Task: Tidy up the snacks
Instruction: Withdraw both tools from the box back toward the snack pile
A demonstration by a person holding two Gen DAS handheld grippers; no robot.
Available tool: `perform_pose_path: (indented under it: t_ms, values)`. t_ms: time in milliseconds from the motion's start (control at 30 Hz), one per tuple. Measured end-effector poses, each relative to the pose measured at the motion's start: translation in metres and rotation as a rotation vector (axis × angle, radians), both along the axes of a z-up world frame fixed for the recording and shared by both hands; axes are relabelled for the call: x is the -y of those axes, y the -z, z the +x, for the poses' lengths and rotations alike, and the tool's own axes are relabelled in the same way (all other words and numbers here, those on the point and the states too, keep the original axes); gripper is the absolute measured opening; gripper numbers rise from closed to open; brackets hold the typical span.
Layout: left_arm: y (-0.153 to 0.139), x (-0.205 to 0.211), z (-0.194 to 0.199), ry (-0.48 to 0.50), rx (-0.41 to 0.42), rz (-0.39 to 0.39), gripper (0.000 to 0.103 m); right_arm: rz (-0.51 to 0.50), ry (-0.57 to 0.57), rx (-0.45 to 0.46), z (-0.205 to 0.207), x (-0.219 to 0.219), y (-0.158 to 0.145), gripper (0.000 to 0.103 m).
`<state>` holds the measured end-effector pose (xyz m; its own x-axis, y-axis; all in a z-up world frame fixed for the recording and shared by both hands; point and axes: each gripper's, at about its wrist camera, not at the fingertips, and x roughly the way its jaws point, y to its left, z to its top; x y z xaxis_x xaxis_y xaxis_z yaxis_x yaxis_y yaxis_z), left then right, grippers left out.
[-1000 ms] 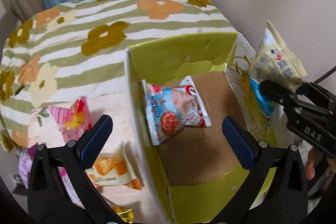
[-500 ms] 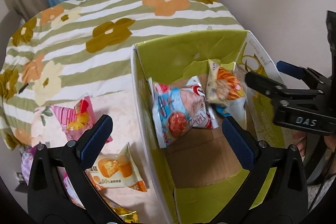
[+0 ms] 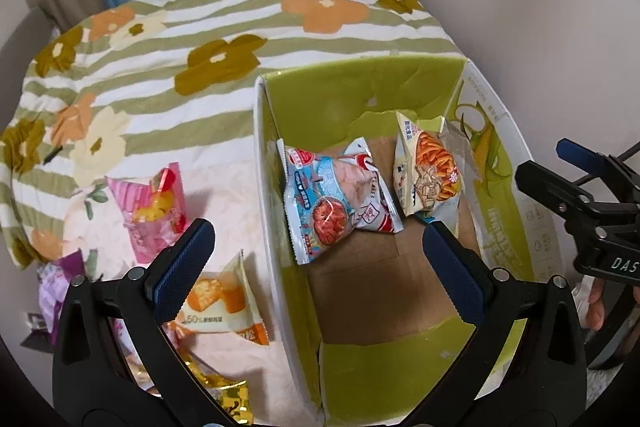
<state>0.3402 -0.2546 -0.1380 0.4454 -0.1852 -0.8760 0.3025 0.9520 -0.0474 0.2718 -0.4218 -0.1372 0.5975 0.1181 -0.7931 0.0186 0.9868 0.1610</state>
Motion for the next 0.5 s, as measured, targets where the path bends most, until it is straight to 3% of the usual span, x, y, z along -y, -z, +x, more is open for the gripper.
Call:
perform_pose_path:
  t_ms: [233,500]
  values:
    - [-0.036,-0.022,-0.030,-0.024,0.075,0.003,0.103,0.026,-0.026,0.095,-0.021,-0.002,-0.033,0.100]
    - [-0.067,-0.083,-0.077,-0.074,0.134,-0.040,0.103,0.006,-0.070,0.160,-0.062,-0.041,-0.063,0.100]
